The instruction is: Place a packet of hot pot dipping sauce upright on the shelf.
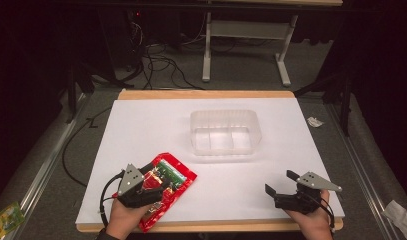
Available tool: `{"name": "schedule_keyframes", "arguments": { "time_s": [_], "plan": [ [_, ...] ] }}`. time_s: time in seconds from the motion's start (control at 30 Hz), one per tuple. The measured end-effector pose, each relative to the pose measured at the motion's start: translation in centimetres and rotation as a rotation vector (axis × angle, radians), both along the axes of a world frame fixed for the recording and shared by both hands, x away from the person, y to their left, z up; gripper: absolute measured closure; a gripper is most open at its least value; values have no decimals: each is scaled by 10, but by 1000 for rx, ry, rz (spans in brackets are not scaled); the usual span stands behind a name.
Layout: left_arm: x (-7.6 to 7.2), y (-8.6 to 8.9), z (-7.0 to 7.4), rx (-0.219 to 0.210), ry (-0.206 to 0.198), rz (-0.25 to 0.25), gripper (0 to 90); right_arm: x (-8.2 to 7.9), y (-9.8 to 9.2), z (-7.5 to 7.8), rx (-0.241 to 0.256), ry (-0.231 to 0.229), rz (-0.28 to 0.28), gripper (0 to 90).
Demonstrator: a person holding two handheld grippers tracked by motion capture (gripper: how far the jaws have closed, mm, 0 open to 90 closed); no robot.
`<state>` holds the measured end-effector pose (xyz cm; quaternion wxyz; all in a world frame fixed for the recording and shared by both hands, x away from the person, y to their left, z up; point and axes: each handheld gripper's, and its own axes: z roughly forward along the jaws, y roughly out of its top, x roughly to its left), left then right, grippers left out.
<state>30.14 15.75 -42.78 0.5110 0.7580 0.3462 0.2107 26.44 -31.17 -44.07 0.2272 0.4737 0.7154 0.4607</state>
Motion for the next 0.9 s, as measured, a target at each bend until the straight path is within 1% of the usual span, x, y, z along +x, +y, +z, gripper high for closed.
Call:
{"name": "schedule_keyframes", "arguments": {
  "time_s": [0.03, 0.1, 0.17, 0.2, 0.33, 0.37, 0.4, 0.43, 0.5, 0.53, 0.6, 0.7, 0.77, 0.8, 0.83, 0.9],
  "plan": [
    [-1, 0, 0, 3, -3, 1, 244, 0, -1, 0, 5, -3, 0, 45],
    [-2, 2, 1, -1, -6, 4, 244, 0, -3, -1, -2, -3, 6, 39],
    [-1, 6, 1, -17, 2, 14, 245, 0, -4, -1, 11, -4, 12, 54],
    [0, 7, 1, -22, 6, 19, 244, 0, -5, 0, 29, -8, 12, 66],
    [3, 14, -1, -27, 20, 41, 241, 0, -3, 4, 47, -47, 16, 72],
    [4, 15, -1, -23, 26, 44, 244, 0, -3, 4, 45, -52, 15, 73],
    [4, 16, -1, -8, 28, 45, 254, -1, -2, 5, 45, -56, 12, 76],
    [5, 17, -1, 5, 26, 50, 261, -1, -2, 5, 48, -56, 12, 83],
    [5, 18, -1, 16, 17, 57, 281, -1, -3, 6, 50, -53, 9, 103],
    [6, 20, -2, 17, 18, 55, 308, -1, -3, 6, 50, -56, 15, 106],
    [8, 23, -3, 21, 34, 58, 364, -1, -4, 6, 50, -48, 16, 109],
    [13, 32, -5, 21, 53, 99, 534, -1, -3, 4, 54, -35, 20, 109],
    [16, 40, -6, 27, 67, 135, 674, -1, -2, 3, 50, -27, 27, 109],
    [18, 45, -7, 41, 75, 162, 735, 0, -1, 3, 48, -26, 30, 110],
    [20, 49, -8, 62, 80, 183, 816, 0, 0, 2, 47, -24, 32, 115],
    [23, 60, -13, 123, 103, 245, 900, 0, 1, 2, 46, -19, 35, 118]
  ]
}}
